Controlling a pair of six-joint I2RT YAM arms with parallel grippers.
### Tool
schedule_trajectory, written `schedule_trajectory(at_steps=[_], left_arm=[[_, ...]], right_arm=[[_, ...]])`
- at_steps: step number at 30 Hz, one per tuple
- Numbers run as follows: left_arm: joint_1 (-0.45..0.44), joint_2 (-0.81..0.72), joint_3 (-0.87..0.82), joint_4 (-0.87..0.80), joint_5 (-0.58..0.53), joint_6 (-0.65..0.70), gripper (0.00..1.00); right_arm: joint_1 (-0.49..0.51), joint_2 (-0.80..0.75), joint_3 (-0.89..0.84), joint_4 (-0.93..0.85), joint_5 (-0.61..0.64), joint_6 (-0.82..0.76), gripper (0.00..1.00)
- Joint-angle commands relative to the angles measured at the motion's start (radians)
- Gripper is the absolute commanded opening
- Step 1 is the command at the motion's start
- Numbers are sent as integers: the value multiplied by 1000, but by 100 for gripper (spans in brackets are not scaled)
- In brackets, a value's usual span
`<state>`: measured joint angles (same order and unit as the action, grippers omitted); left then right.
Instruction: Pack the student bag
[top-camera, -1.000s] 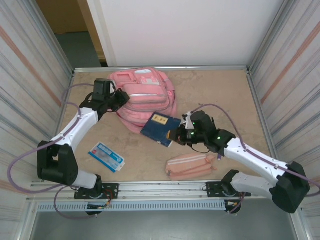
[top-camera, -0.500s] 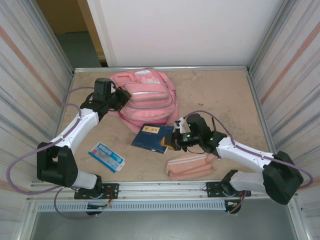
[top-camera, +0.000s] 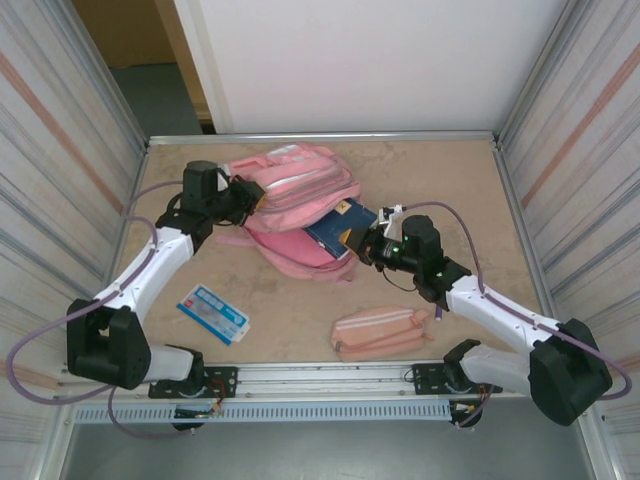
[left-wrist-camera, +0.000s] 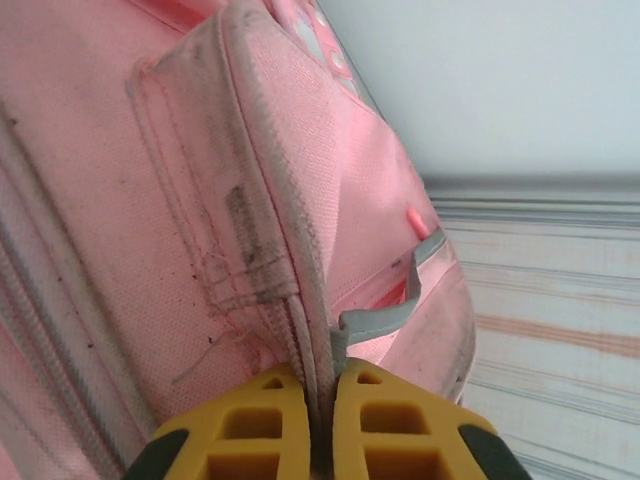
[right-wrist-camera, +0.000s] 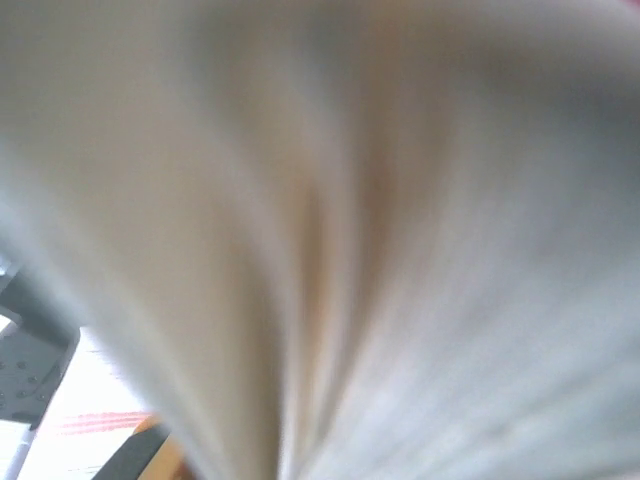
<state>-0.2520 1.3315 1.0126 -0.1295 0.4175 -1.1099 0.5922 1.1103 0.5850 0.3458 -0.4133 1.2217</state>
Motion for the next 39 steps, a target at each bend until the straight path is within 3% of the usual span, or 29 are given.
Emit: schedule_trajectory(at_steps=[1, 2, 4, 6, 8, 11, 13, 15, 18, 21, 23, 24, 25, 26, 28, 30, 36, 39], left_arm=[[-7, -46, -16, 51, 64, 119, 35], [-12, -50, -16, 51, 42, 208, 57], [-52, -65, -22, 69, -95, 506, 70], [-141, -86, -62, 104, -327, 859, 82], [-225, -111, -139, 203, -406, 1176, 98], [-342, -129, -323, 497, -485, 1537, 99], [-383, -120, -429, 682, -505, 1664, 99], [-376, -118, -420, 610, -515, 1690, 99], [-369, -69, -370, 465, -479, 1865, 99], [-327, 23, -355, 658, -675, 1857, 99], [-288, 32, -319, 628, -682, 1835, 99], [-266, 38, -301, 614, -659, 1817, 97], [-247, 51, -288, 626, -663, 1785, 90], [-236, 64, -275, 634, -686, 1760, 78], [-224, 83, -235, 599, -696, 1746, 46], [-224, 85, -202, 551, -686, 1748, 25], [-255, 92, -160, 572, -661, 1748, 7], [-291, 105, -122, 601, -733, 1749, 0]], right_arm=[[13, -11, 37, 178, 108, -107, 0], [15, 1, 41, 192, 116, -123, 0], [12, 32, 44, 226, 110, -136, 0], [8, 61, 47, 263, 100, -126, 0], [6, 88, 71, 280, 78, -113, 0], [9, 117, 144, 224, 13, -127, 0], [21, 116, 167, 196, 12, -138, 0], [25, 114, 174, 183, 15, -140, 0], [24, 109, 174, 164, 4, -138, 0], [29, 104, 164, 162, 2, -133, 0], [29, 103, 162, 162, -4, -128, 0], [31, 103, 163, 158, -12, -127, 0], [30, 97, 164, 147, -14, -128, 0], [31, 92, 163, 135, -12, -131, 0], [31, 75, 167, 86, 10, -149, 0], [26, 65, 169, 38, 22, -171, 0], [15, 41, 139, -62, 52, -179, 0], [29, 47, 132, -156, 62, -204, 0]])
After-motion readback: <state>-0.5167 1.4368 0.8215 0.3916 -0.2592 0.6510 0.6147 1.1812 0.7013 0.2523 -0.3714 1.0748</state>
